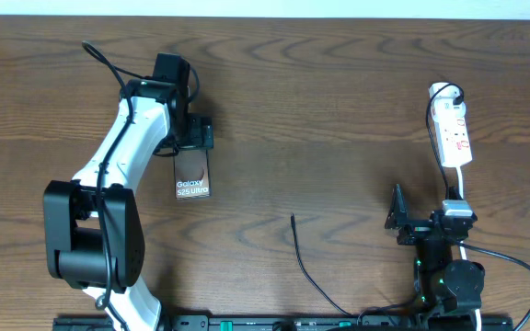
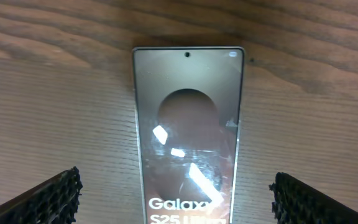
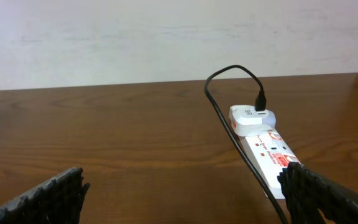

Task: Plug charger to phone and switch on socket
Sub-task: 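Lower the left gripper onto the phone box and close on it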

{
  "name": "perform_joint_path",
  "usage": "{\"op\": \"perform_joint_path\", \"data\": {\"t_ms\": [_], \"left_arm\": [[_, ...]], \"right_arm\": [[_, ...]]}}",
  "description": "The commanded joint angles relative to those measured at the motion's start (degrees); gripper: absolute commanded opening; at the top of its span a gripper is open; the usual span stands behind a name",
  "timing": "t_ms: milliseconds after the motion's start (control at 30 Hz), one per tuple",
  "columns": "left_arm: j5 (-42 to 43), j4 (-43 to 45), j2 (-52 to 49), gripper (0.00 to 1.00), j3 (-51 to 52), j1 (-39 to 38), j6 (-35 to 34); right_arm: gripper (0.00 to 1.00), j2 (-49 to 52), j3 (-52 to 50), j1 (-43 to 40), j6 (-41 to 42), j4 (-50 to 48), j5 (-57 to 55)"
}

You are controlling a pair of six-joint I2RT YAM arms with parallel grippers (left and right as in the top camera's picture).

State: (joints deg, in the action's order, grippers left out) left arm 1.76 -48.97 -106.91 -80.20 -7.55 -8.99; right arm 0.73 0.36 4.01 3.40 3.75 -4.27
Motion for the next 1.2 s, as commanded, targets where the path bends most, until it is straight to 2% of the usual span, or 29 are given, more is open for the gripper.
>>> {"op": "perform_joint_path", "data": {"t_ms": [0,467,1167], "left_arm": [[1.66,0.48,-1.42,0.96,0.94,0.17,-0.33],[1.66,1.38,-7.98,0.96,1.40,0.17,-0.33],[1.68,1.99,-8.20,0.96,2.21,0.17,-0.35]], "right_arm": [[0.99,-0.09,-0.04,0.33,-0.70,0.26,0.33],[0.99,-0.09,-0.04,0.33,-0.70,0.26,0.33],[0.99,-0.09,-0.04,0.33,-0.70,0.26,0.33]]}}
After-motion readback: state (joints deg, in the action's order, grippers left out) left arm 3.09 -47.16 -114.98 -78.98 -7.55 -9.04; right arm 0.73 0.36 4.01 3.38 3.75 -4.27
